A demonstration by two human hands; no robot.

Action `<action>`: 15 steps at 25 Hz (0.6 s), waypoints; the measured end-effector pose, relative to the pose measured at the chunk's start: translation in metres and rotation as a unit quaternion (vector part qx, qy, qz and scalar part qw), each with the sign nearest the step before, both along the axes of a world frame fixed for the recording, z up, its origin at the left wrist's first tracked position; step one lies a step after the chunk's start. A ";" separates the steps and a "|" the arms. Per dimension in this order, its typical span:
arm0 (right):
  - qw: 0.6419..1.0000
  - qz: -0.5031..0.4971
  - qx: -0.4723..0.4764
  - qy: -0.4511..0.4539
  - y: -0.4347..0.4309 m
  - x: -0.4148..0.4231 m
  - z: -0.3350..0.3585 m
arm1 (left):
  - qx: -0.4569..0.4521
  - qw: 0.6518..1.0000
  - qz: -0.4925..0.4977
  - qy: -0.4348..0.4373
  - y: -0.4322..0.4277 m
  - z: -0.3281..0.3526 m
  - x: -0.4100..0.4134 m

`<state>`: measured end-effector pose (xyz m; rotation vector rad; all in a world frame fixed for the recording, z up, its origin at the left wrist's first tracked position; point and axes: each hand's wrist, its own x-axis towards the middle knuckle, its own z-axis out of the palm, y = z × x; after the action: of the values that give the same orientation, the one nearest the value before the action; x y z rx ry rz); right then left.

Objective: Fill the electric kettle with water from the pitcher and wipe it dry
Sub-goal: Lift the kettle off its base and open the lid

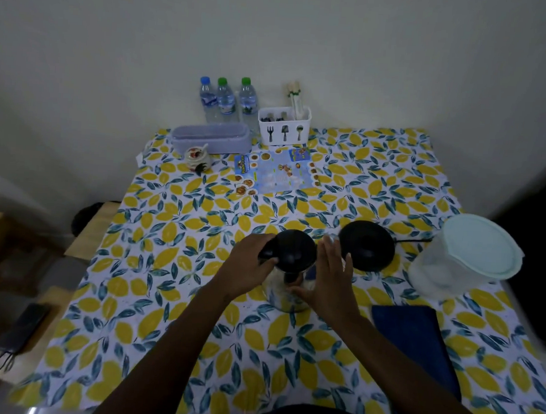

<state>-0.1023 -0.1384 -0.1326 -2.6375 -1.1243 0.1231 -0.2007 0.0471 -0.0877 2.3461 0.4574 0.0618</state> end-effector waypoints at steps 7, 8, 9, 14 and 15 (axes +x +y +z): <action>1.000 0.005 -0.029 0.004 -0.007 0.001 -0.003 | 0.151 0.983 0.090 0.049 -0.037 -0.002 0.022; 1.000 0.005 -0.029 0.009 -0.007 0.001 -0.003 | 0.170 0.979 0.103 0.042 -0.040 -0.002 0.023; 0.999 0.005 -0.029 0.015 -0.007 0.001 -0.003 | 0.188 0.975 0.110 0.032 -0.042 -0.003 0.023; 0.999 0.018 0.012 0.041 -0.009 0.004 -0.010 | 0.178 0.976 0.118 -0.038 -0.045 0.002 0.022; 0.999 0.019 0.016 0.041 -0.009 0.004 -0.012 | 0.126 0.981 0.123 -0.082 -0.044 0.005 0.020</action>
<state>-0.0979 -0.1475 -0.1449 -2.5589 -1.1384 0.2173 -0.1809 0.0036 -0.0825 2.4911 0.6897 0.4494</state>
